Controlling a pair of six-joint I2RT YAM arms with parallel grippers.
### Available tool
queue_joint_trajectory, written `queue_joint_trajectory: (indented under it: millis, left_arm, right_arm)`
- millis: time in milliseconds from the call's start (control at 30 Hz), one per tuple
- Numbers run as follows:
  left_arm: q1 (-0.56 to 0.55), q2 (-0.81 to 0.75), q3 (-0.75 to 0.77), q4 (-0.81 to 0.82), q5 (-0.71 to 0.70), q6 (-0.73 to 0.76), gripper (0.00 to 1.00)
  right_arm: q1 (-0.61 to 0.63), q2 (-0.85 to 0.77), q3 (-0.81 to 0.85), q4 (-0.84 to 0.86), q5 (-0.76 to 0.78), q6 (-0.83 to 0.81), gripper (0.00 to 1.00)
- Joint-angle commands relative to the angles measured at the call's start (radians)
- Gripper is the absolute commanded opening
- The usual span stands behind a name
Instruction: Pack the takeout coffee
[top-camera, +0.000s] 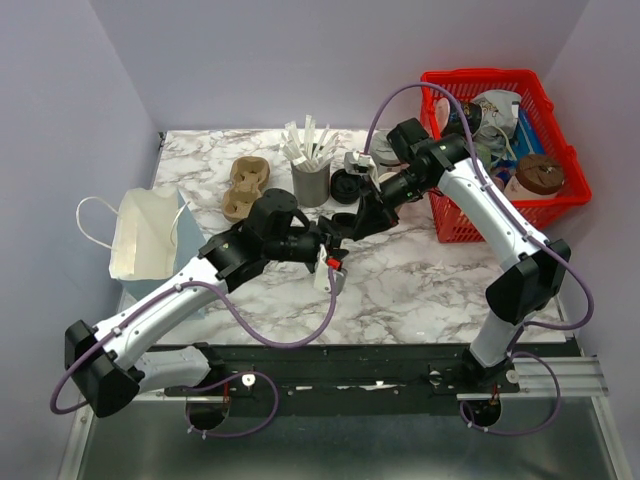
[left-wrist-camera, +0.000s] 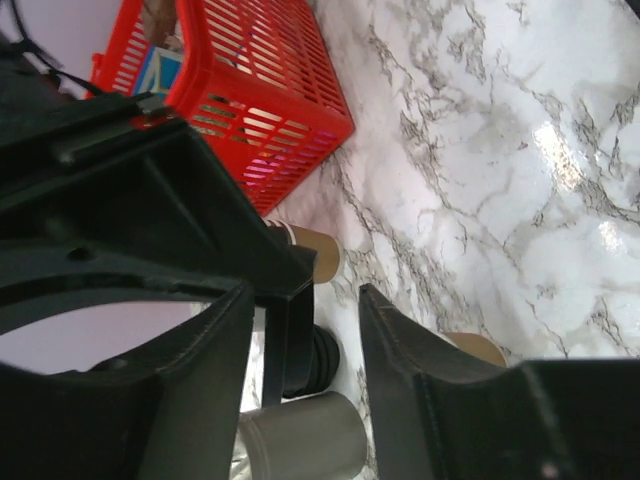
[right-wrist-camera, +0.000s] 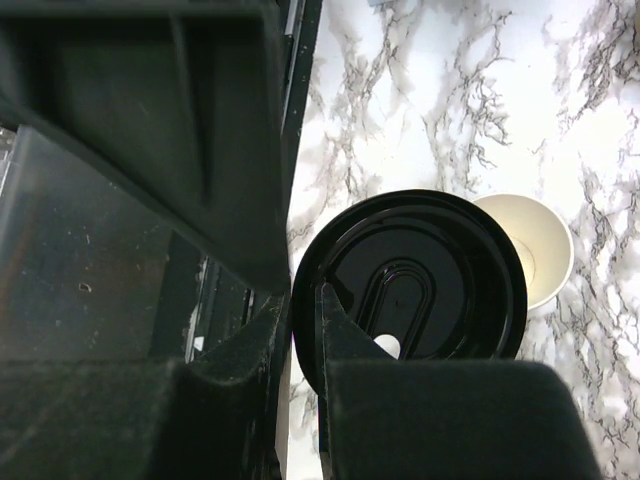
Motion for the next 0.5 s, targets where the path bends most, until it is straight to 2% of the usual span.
queue_joint_trajectory:
  millis: [0, 167, 233, 367, 467]
  left_arm:
    - [-0.02, 0.062, 0.041, 0.001, -0.056, 0.045, 0.47]
    - [-0.026, 0.073, 0.037, 0.021, -0.098, 0.043, 0.37]
    - [-0.029, 0.068, 0.029, 0.026, -0.11, 0.046, 0.37]
    - [-0.029, 0.027, -0.028, 0.087, -0.157, 0.013, 0.49]
    - [-0.029, -0.016, -0.068, 0.119, -0.193, 0.002, 0.52]
  right_arm:
    - [0.011, -0.009, 0.01, -0.152, -0.057, -0.022, 0.12]
    - [0.011, 0.002, 0.017, -0.186, -0.043, -0.045, 0.12]
    - [0.011, -0.004, 0.013, -0.179, -0.043, -0.045, 0.12]
    - [0.011, -0.01, 0.016, -0.172, -0.038, -0.033, 0.12]
    - [0.011, -0.024, 0.011, -0.163, -0.026, -0.024, 0.12]
